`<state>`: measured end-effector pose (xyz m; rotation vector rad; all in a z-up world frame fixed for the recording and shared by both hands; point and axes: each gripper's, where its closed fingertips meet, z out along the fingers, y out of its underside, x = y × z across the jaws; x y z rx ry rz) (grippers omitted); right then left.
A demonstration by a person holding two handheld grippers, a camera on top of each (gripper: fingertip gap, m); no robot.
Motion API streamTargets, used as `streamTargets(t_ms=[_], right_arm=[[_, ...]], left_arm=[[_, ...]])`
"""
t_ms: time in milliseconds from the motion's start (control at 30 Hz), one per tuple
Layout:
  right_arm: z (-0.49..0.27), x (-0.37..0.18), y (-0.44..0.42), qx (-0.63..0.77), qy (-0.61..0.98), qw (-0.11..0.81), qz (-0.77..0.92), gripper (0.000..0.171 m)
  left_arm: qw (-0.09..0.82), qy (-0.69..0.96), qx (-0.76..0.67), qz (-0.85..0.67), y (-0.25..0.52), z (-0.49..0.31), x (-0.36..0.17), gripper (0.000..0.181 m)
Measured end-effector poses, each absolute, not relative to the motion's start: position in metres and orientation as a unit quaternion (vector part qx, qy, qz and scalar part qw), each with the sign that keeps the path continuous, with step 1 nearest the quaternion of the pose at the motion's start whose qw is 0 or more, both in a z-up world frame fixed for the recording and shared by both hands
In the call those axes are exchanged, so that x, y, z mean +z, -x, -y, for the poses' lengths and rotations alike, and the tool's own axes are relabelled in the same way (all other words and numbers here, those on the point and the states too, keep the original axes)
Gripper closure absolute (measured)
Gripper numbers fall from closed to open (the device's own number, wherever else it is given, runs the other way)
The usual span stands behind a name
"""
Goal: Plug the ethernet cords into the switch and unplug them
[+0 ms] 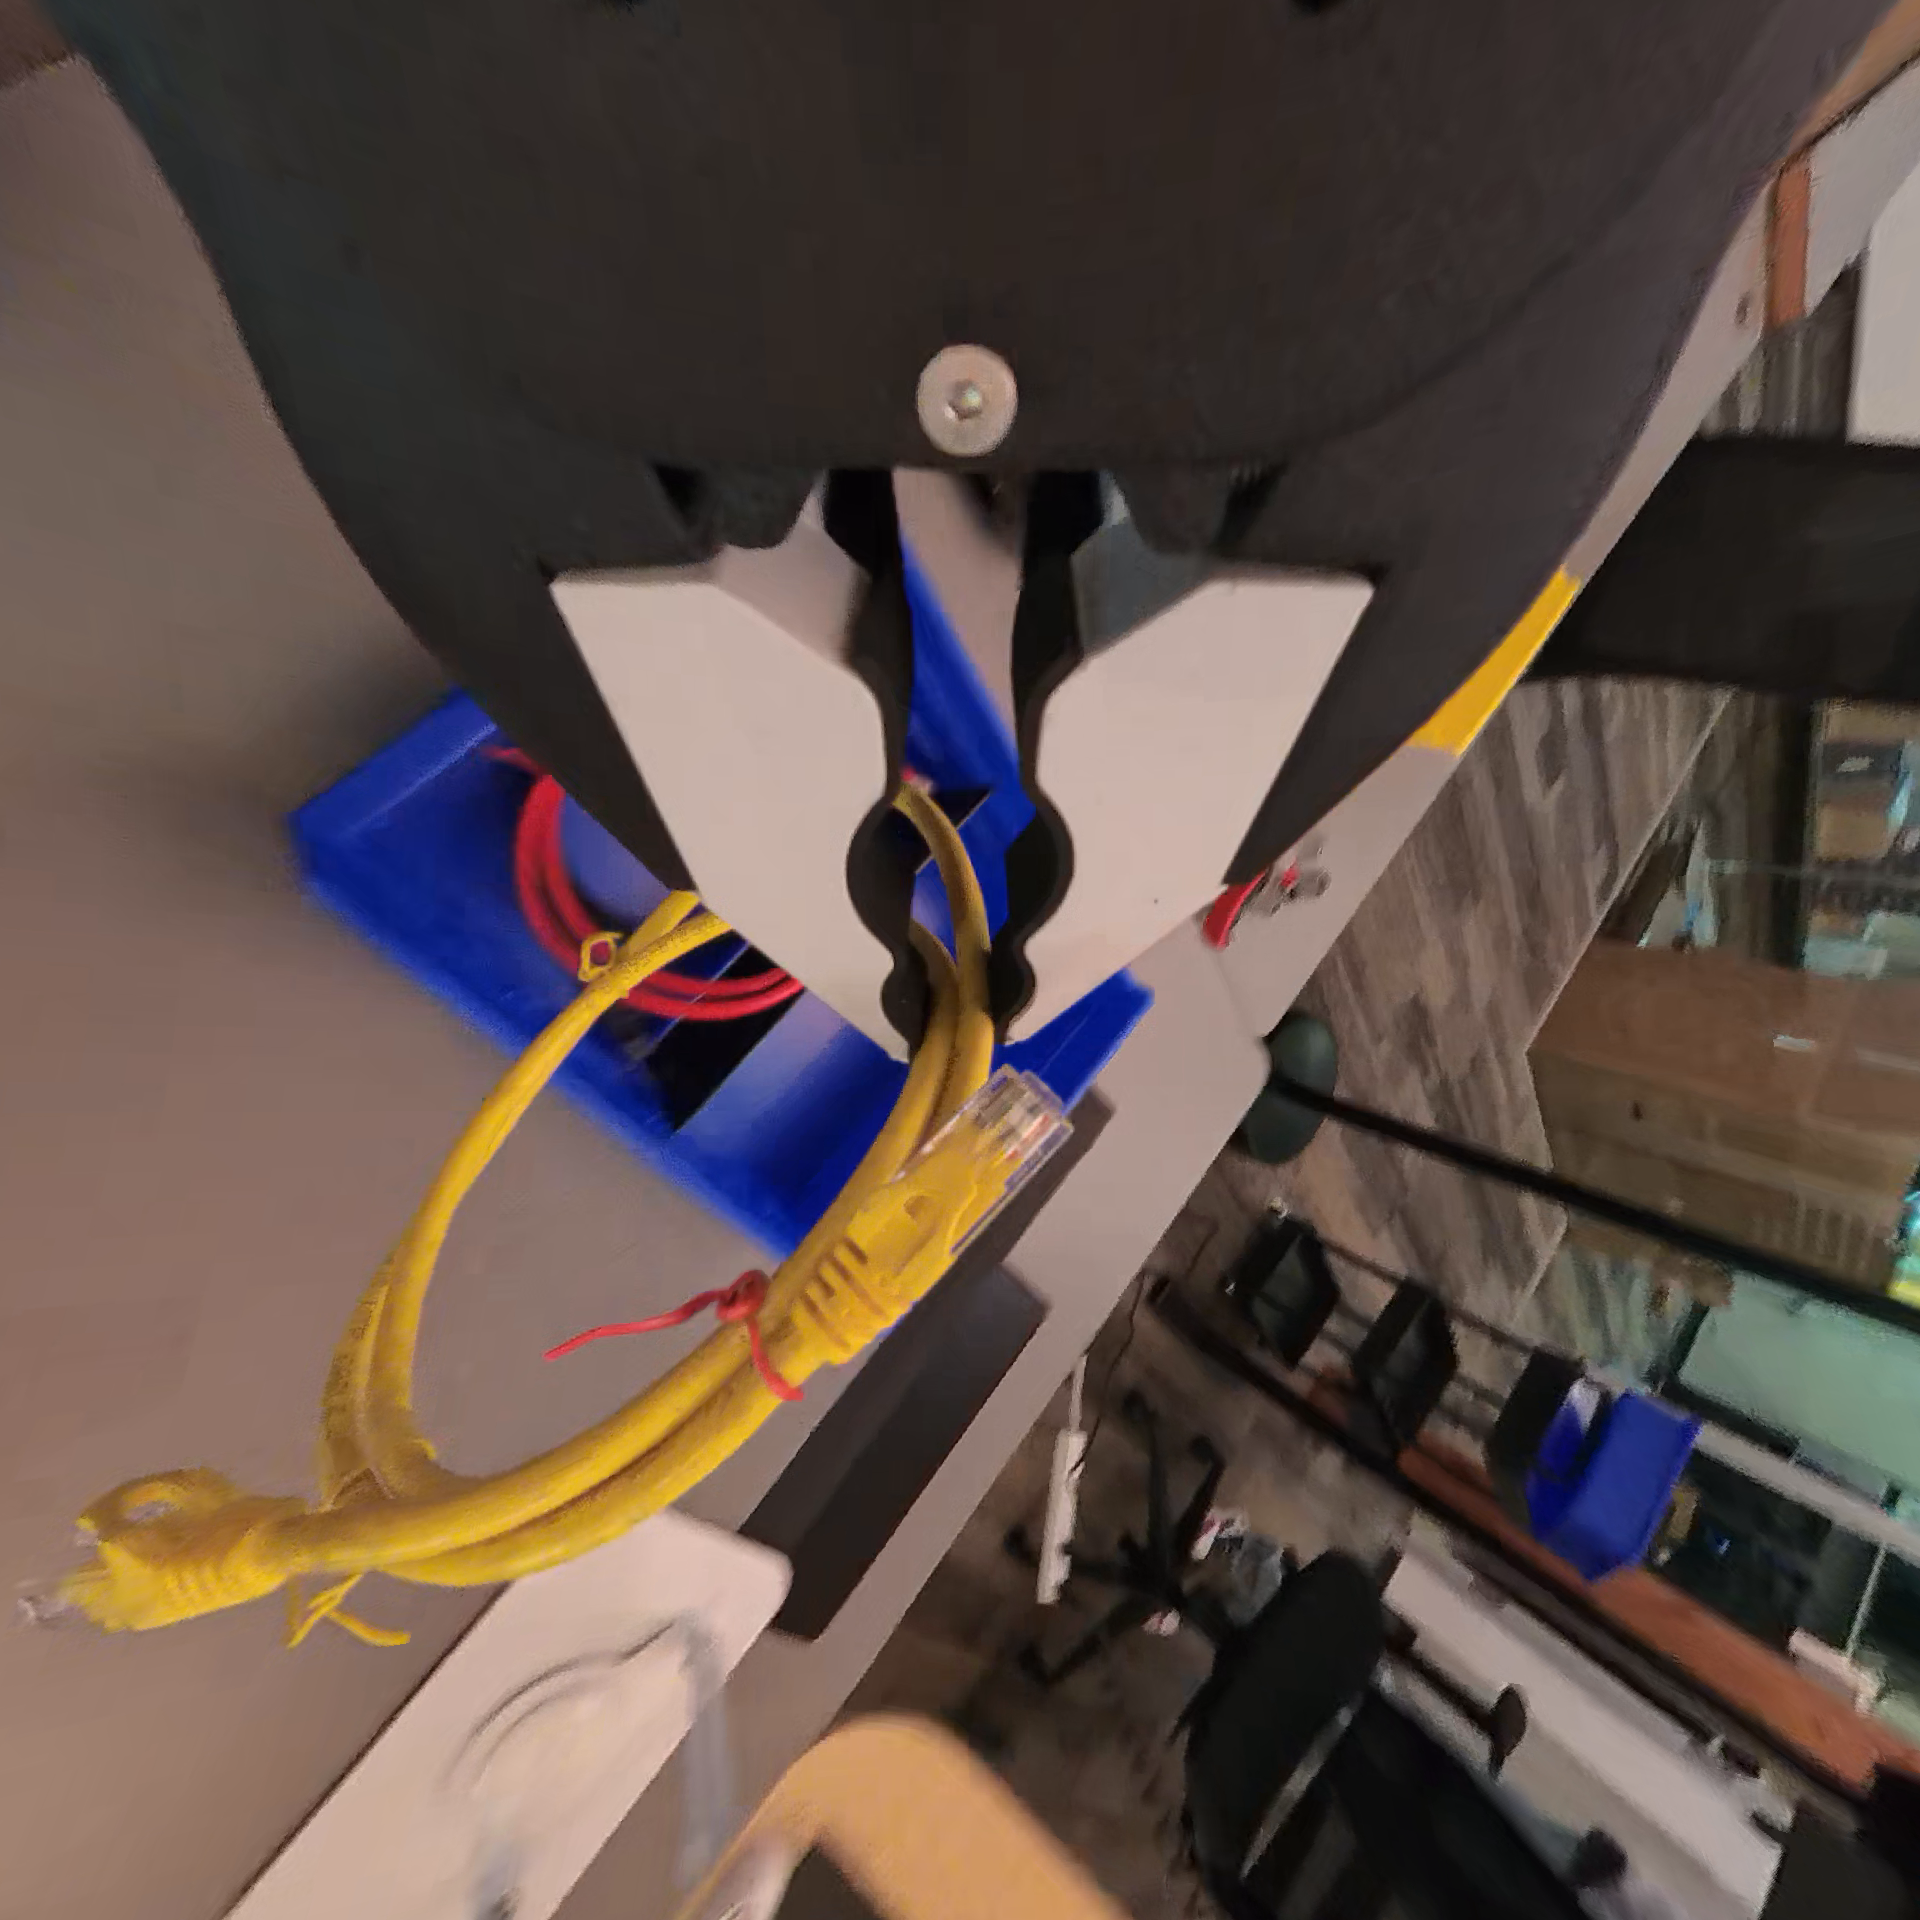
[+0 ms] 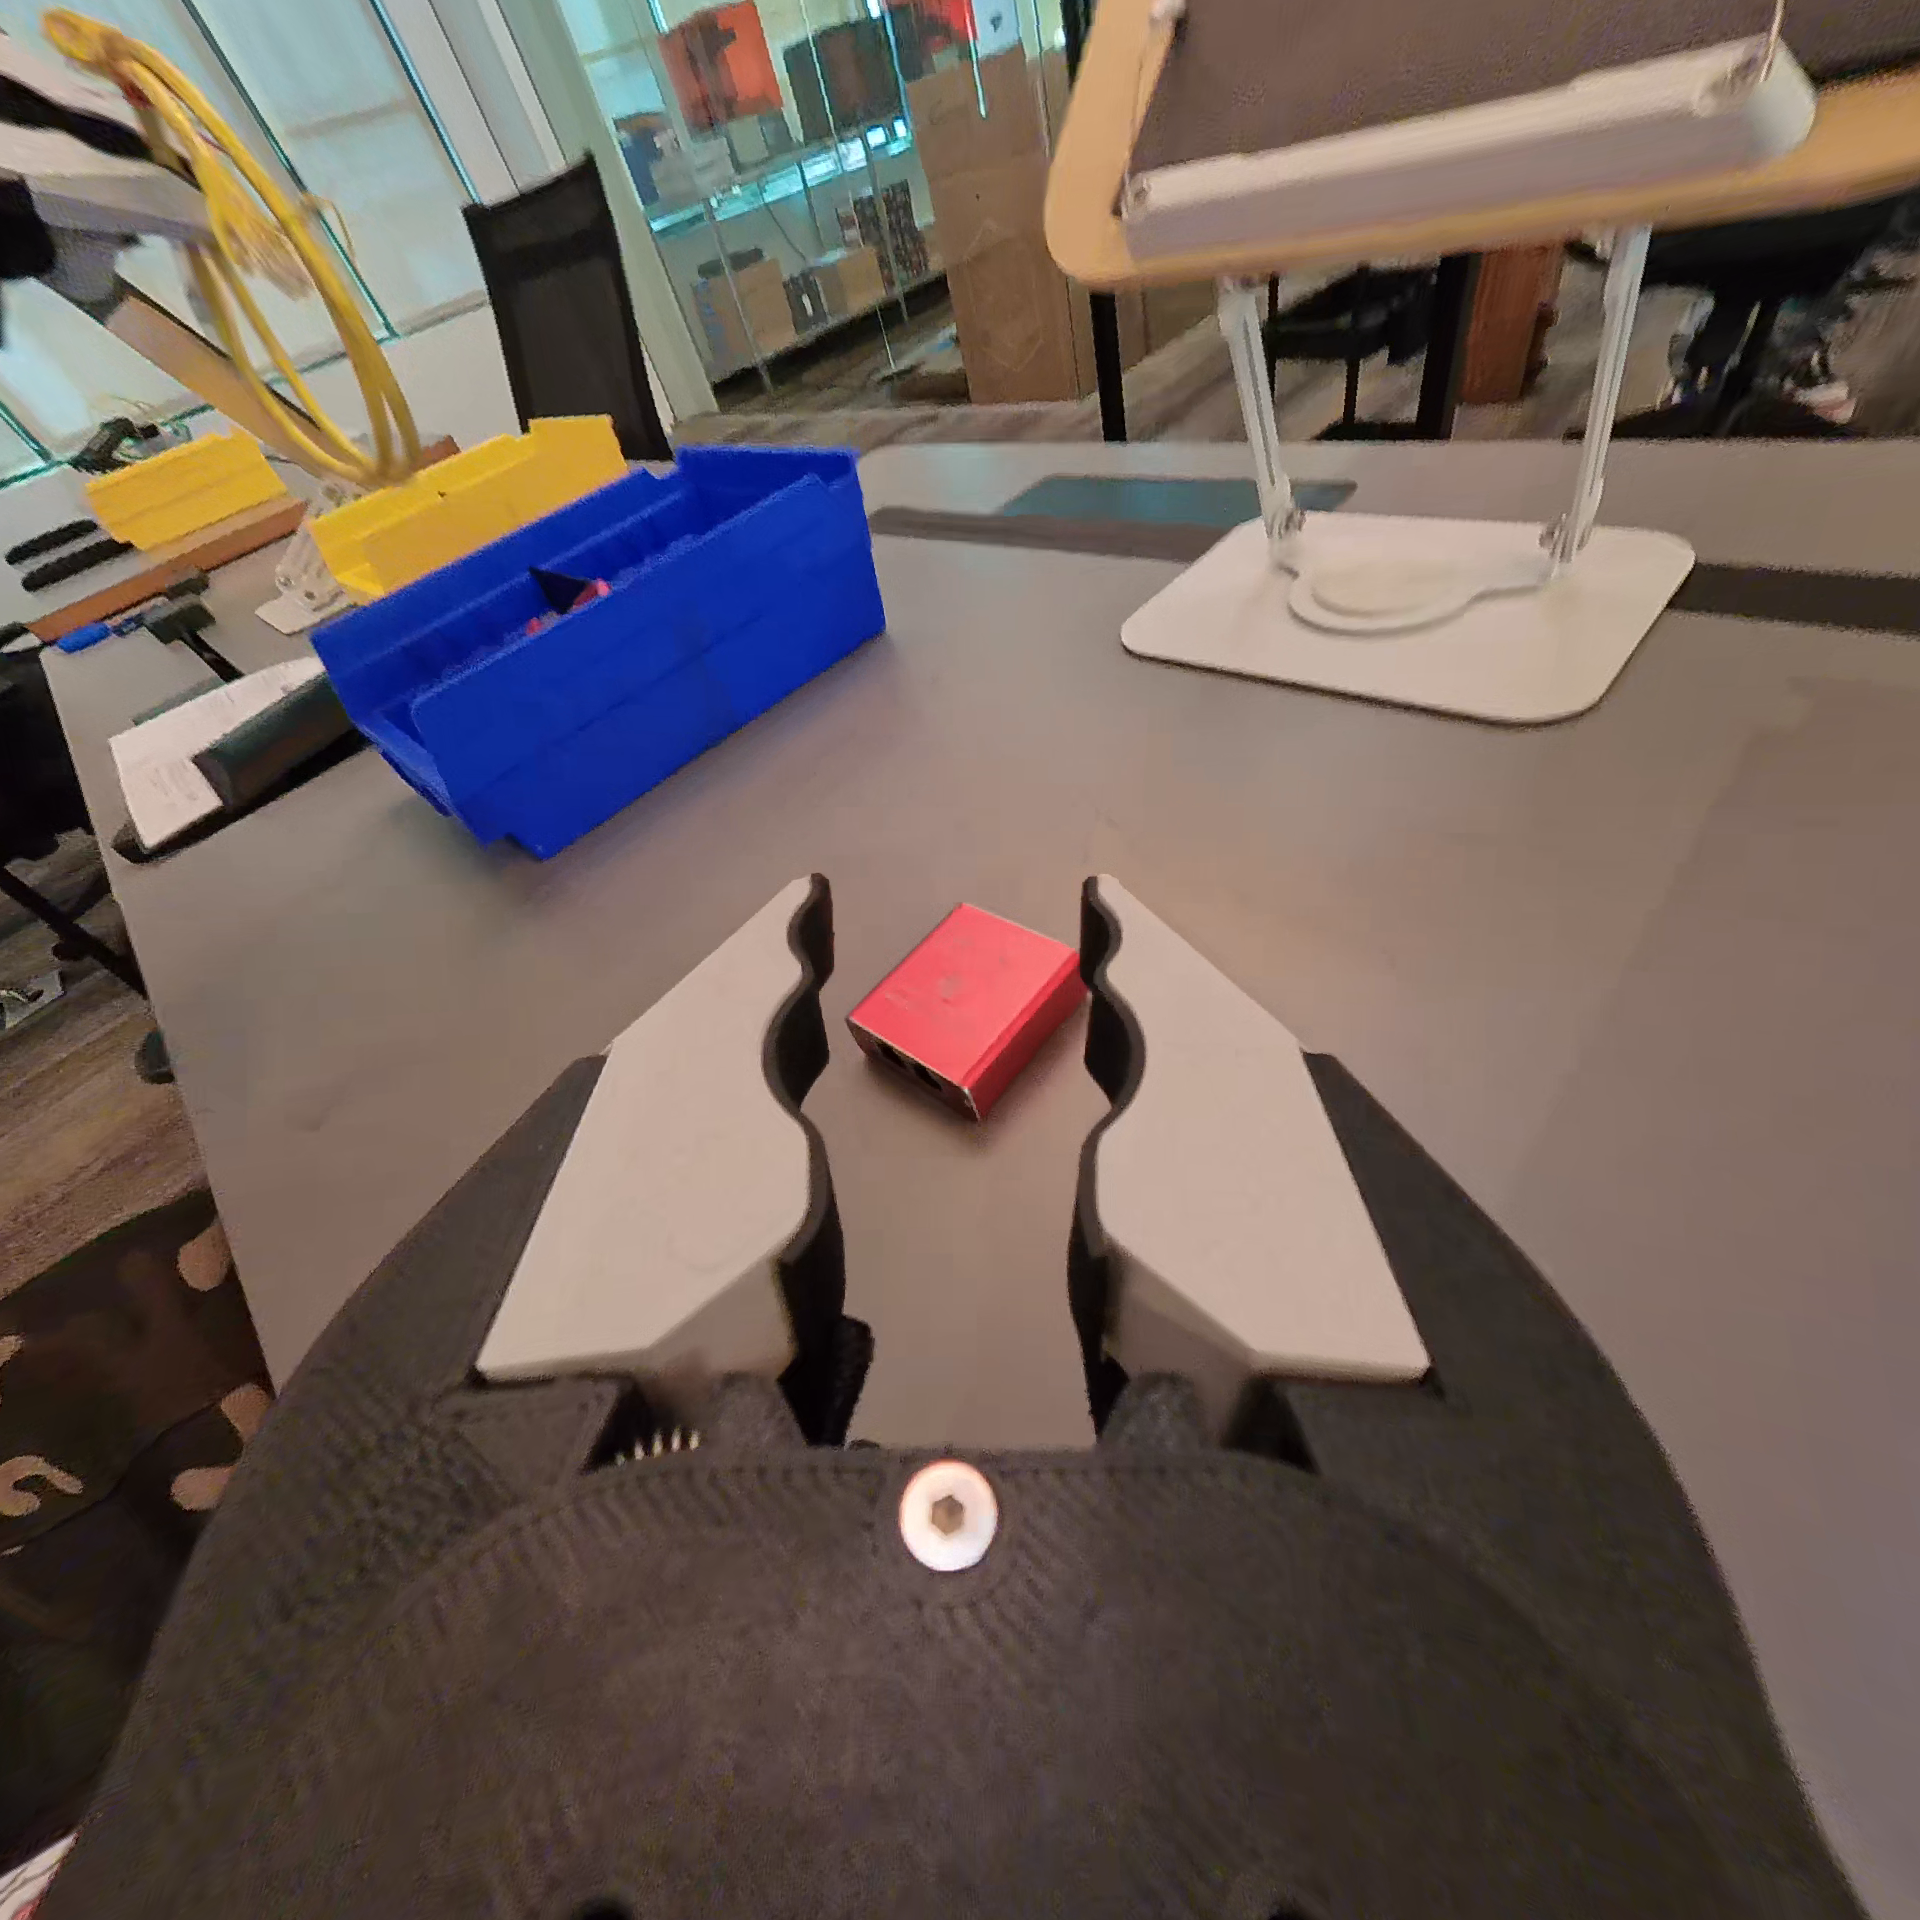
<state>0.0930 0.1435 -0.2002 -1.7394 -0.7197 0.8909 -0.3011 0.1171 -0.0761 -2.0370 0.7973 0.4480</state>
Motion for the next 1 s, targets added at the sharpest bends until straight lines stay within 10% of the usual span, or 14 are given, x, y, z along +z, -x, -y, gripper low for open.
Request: streamTargets(t_ms=[433, 1000], right_arm=[[-0.106, -0.12, -0.083, 0.38, 0.58, 0.626, 0.358, 0.118], [-0.097, -0.161, -0.066, 0.161, 0.539, 0.614, 0.554, 0.135]], left_arm=[[0.5, 0.756, -0.037, -0.421, 0.033, -0.146, -0.168, 0.173], [0.393, 0.749, -0.096, -0.525, -0.067, -0.119, -0.22, 0.174]])
